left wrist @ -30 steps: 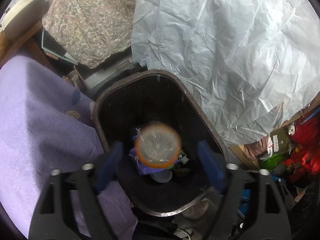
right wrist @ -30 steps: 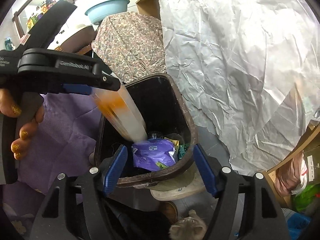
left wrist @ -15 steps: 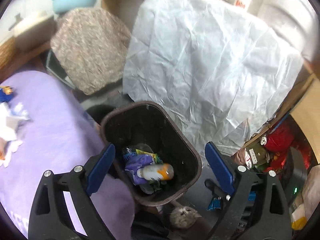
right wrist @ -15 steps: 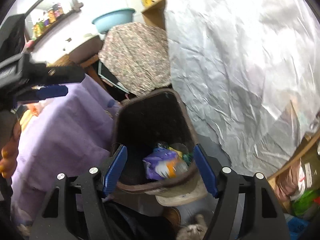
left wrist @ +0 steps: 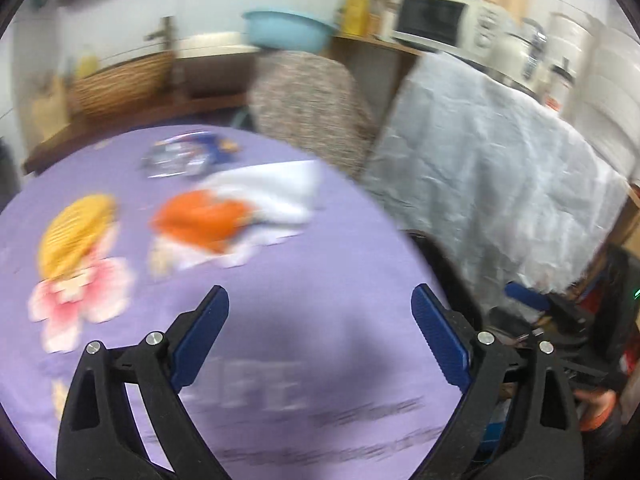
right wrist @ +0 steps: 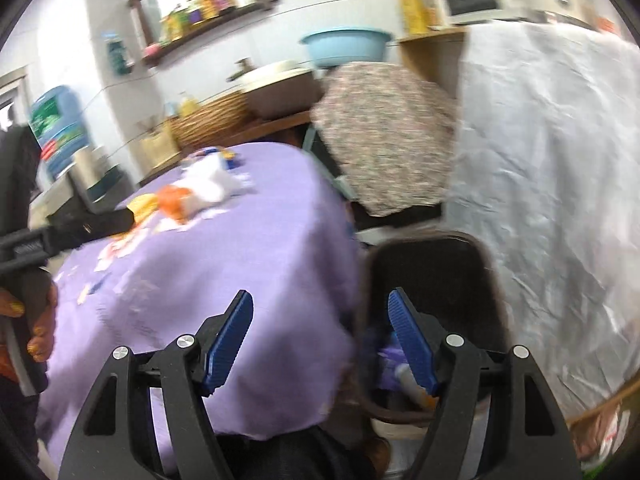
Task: Collect trash
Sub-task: 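Grasp the yellow foam fruit net with the left gripper while the right grasps orange peel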
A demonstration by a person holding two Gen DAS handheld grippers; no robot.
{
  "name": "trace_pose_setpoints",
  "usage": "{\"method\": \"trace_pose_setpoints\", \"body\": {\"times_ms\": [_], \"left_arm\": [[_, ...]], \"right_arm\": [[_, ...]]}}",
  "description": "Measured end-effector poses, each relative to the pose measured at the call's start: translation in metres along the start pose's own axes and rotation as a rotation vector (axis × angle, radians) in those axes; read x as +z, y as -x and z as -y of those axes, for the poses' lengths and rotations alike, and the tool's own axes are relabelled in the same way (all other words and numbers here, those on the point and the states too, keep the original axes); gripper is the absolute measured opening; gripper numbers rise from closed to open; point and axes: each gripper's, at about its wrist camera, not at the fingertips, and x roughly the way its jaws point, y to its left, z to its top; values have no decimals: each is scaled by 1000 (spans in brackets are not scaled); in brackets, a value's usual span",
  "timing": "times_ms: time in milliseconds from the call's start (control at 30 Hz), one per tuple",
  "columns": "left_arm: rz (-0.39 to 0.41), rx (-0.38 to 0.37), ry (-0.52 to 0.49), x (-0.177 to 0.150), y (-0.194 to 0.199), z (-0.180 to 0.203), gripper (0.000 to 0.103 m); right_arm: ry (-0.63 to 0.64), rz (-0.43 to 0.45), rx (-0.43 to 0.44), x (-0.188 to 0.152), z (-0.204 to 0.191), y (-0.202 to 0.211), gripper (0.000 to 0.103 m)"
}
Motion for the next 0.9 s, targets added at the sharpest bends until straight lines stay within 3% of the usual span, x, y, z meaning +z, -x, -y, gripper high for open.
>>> {"method": "trace_pose_setpoints", "body": {"times_ms": [367,500,600,700,900], "left_arm": [[-4,248,150,-30,31,-149,91],[-6,297,179,-32,31,-181,91],[-10,313,195,-30,26,-196,91],[-23,334,186,-28,18,-201,91],[-33,334,195,-24,10,-214,91]], "right_arm": [[211,-61,190,44,-104,-44,69],[213,-138,301,59,-128,-75,59],[233,-175,285,68,-142,-103,52],[253,-192,253,73,-151,-124,51],[149,-224,261,83,-139,-158,48]]}}
